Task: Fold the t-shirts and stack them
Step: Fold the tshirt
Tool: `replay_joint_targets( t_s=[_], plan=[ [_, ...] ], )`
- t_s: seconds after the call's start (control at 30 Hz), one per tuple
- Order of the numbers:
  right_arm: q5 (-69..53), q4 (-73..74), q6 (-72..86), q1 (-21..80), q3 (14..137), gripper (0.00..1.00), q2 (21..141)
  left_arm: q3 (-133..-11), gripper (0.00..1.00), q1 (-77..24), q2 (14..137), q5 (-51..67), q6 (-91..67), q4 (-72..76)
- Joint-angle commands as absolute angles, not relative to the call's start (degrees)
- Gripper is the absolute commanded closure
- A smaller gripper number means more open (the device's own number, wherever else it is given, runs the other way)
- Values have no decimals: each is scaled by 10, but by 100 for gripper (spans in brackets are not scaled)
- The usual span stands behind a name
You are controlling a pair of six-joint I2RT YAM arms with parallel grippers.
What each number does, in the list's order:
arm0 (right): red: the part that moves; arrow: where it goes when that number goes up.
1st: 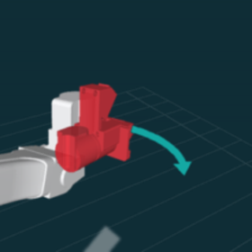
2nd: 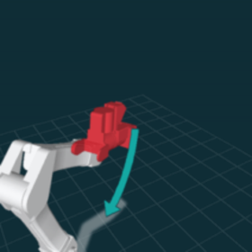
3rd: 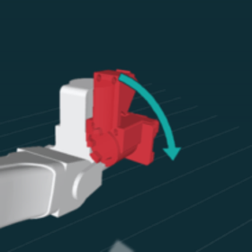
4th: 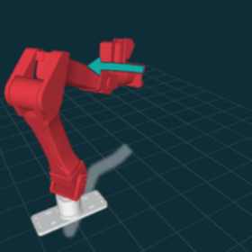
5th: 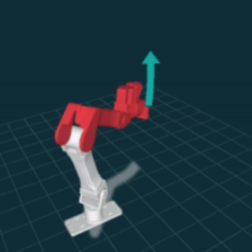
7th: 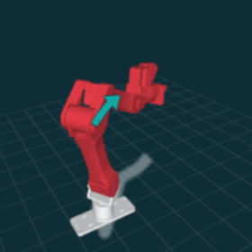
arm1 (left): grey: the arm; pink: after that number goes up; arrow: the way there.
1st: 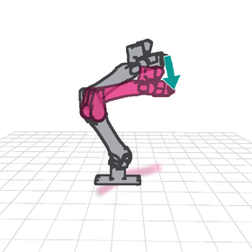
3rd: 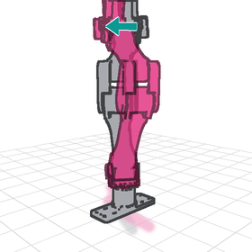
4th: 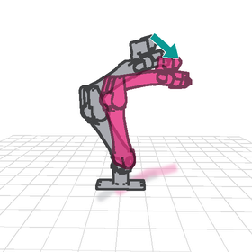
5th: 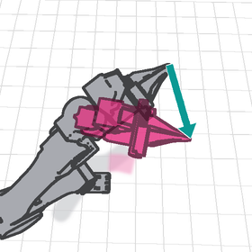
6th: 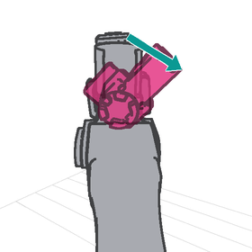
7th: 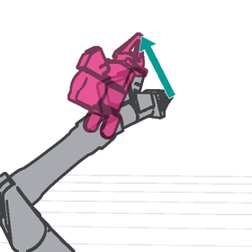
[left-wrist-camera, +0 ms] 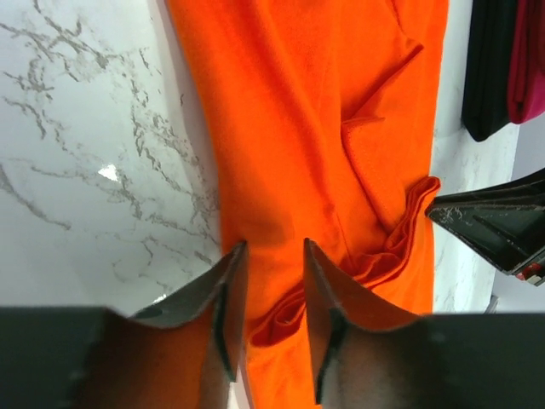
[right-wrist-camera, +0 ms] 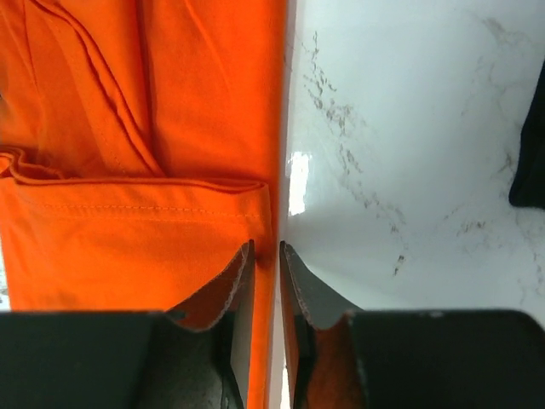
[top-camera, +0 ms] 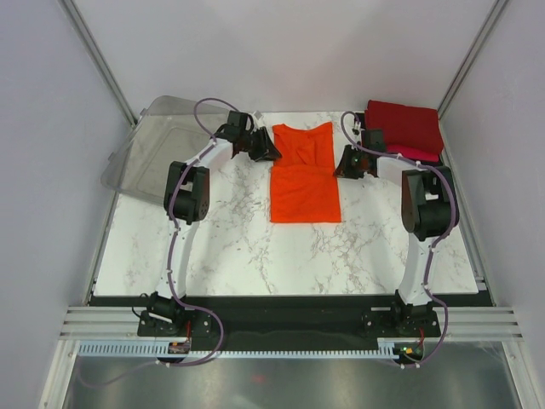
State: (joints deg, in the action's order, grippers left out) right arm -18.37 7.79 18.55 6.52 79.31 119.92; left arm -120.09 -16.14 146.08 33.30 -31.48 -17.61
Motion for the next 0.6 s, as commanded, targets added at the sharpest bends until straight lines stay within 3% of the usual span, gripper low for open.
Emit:
replay_joint_targets(
  t_s=[0.0, 0.17, 0.37, 0.57],
  plan=[
    [-171, 86, 220, 66, 788, 74, 1146, -1219, 58, -146, 1387, 315, -302, -197],
    [-173, 154, 236, 65, 769, 65, 1079, -1197, 50, -141, 1304, 271, -265, -262],
    [-180, 190, 231, 76, 687, 74, 989, -983, 56, -163, 1154, 284, -267, -264],
    [-206, 174, 244, 91, 606, 73, 948, -803, 57, -229, 1059, 296, -293, -210]
  ],
)
